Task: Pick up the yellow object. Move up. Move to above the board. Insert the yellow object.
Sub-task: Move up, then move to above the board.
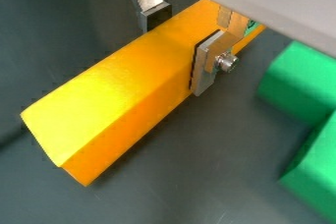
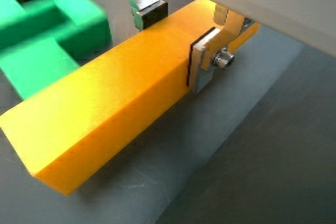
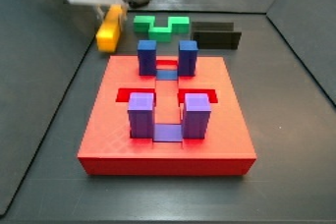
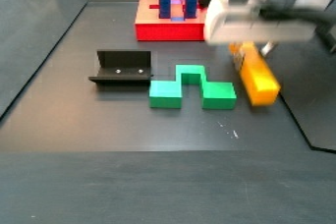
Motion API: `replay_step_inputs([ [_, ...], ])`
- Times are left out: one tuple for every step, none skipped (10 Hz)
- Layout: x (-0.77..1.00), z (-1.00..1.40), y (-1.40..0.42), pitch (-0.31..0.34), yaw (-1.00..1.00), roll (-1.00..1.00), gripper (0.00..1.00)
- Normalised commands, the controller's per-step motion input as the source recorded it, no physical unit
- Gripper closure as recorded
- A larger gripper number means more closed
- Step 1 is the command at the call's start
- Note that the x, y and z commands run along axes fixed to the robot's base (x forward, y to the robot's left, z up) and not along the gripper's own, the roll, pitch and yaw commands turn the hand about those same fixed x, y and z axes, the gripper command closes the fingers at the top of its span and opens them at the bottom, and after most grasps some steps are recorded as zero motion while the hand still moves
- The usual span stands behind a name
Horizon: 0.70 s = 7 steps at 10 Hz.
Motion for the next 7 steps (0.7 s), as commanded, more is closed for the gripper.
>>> replay_step_inputs([
  [0.01, 0.32, 0.03, 0.021, -0.02, -0.02, 1.0],
  [0.0, 1.4, 0.0, 0.0, 0.0, 0.0, 1.0],
  [-0.02, 1.4, -0.01, 0.03, 0.0, -0.01, 1.0],
  [-0.04, 1.4, -0.01, 0.033, 0.0, -0.02, 1.0],
  [-0.03, 1.4, -0.01, 0.002, 0.0, -0.03, 1.0],
  [0.0, 1.4, -0.01, 0.019, 0.0, -0.04, 1.0],
  [0.01, 1.4, -0.01, 0.058, 0.0, -0.06, 1.0],
])
